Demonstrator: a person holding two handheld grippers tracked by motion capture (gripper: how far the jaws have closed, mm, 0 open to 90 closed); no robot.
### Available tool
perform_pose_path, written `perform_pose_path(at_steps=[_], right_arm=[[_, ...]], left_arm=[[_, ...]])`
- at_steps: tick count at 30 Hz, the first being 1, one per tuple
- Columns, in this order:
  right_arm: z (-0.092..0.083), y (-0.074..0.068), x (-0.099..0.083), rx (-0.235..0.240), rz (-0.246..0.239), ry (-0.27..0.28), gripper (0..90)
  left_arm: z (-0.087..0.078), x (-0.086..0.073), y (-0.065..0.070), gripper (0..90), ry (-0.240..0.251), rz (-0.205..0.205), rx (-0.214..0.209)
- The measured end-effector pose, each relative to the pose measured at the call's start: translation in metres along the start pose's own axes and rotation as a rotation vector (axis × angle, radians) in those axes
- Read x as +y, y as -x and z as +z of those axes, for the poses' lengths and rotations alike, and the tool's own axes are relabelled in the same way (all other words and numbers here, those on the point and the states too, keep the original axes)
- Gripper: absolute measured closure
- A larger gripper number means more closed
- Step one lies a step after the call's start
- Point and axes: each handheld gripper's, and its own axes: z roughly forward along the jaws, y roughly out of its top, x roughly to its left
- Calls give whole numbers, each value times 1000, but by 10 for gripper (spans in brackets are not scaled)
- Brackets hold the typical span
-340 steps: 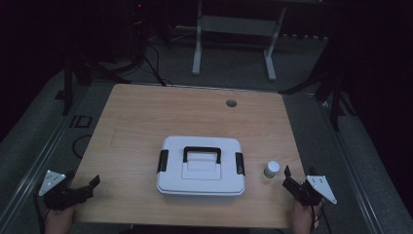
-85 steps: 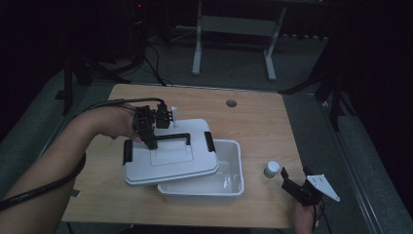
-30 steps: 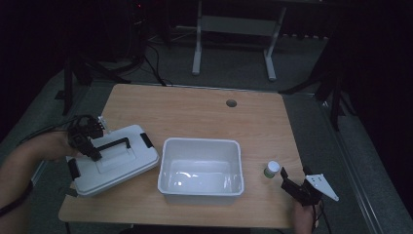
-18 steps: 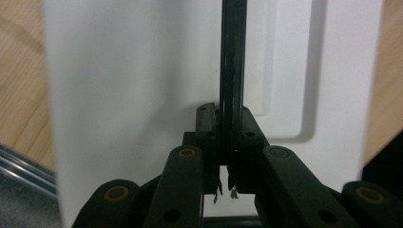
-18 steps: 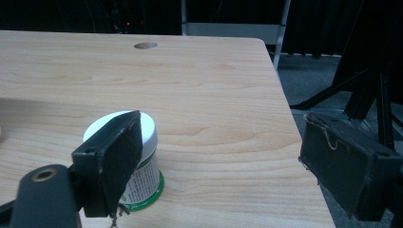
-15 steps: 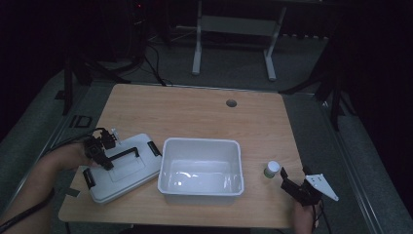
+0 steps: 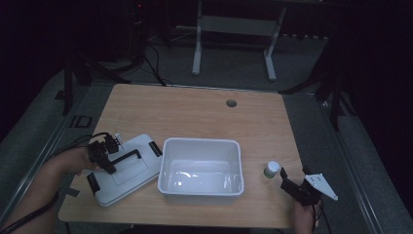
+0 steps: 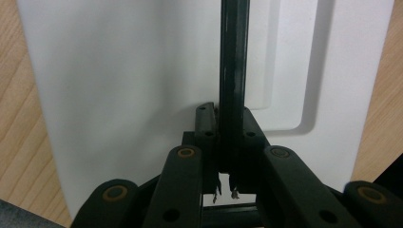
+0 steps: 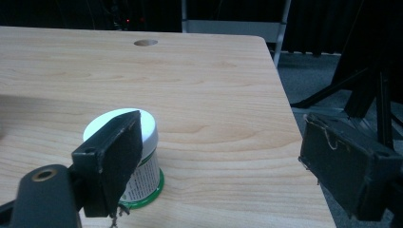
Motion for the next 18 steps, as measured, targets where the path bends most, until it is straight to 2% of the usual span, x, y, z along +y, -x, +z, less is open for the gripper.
perform_pose_path(at_steps=[2,5,7,10,14,18], right_arm=[[0,1,0,2,4,-6,136],[2,2,2,17,1,-31,135],[3,2,4,25,-8,-53,136],[2,4,8,54,-4,-71,135],[0,10,11,96,7,-105,136],[1,14,13,132,-34,-185,136]], left_arm=[[0,-1,0,785,9,5,-11],[-2,-2,-1,691,21,-1,-5],[-3,-3,-1,630,21,4,10],[-4,-4,-3,548,22,-14,33],[-5,-5,-2,492,45,-16,31],[-6,-7,-3,472,41,-29,41]])
